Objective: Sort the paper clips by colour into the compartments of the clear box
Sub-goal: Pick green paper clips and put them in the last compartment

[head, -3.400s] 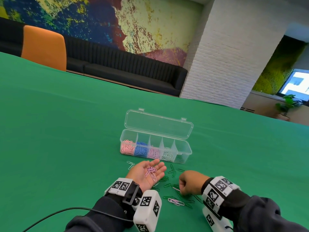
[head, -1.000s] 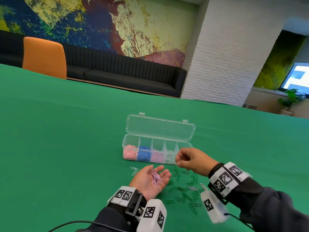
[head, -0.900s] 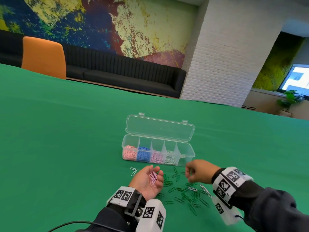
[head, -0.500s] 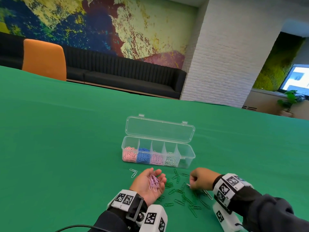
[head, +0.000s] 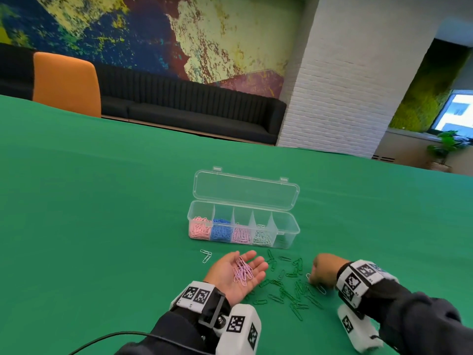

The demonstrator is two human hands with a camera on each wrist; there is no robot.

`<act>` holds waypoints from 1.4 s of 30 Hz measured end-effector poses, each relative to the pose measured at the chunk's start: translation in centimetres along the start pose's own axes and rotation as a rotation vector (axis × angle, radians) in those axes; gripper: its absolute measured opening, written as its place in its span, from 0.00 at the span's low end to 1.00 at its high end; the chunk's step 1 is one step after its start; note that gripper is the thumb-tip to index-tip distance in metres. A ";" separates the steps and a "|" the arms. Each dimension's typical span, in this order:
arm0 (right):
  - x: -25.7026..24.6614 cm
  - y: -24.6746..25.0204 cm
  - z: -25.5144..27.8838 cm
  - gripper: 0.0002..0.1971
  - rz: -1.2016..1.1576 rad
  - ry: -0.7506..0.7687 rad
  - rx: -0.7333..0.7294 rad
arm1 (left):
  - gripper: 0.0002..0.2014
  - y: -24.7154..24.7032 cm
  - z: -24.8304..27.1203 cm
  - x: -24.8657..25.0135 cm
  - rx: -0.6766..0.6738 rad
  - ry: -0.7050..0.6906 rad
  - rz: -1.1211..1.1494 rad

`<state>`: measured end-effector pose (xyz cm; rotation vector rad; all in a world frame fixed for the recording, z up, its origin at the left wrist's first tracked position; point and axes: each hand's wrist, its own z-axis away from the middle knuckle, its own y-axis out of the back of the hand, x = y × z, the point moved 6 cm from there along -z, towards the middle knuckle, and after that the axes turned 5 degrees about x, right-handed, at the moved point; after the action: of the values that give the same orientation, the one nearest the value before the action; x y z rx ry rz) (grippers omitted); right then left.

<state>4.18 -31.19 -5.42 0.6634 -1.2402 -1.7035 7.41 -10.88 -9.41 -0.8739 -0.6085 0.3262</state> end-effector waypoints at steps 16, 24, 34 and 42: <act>-5.7 5.0 2.9 0.10 -0.903 0.321 0.104 | 0.22 0.3 0.3 0.5 0.062 0.001 0.016; -3.2 0.8 0.2 0.10 -1.791 0.153 -0.043 | 0.22 -0.5 0.3 4.3 0.097 -0.247 -0.043; -2.9 -0.8 -2.0 0.11 -2.366 0.153 -0.200 | 0.14 -8.9 -4.9 12.0 0.264 -0.800 -0.684; -1.7 -1.0 -2.5 0.13 -2.427 0.144 -0.217 | 0.11 -7.7 -6.7 11.9 0.345 -0.884 -0.952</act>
<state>6.62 -30.74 -7.42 2.5290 0.7254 -3.0797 21.10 -13.68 -2.30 0.0039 -1.6424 -0.0836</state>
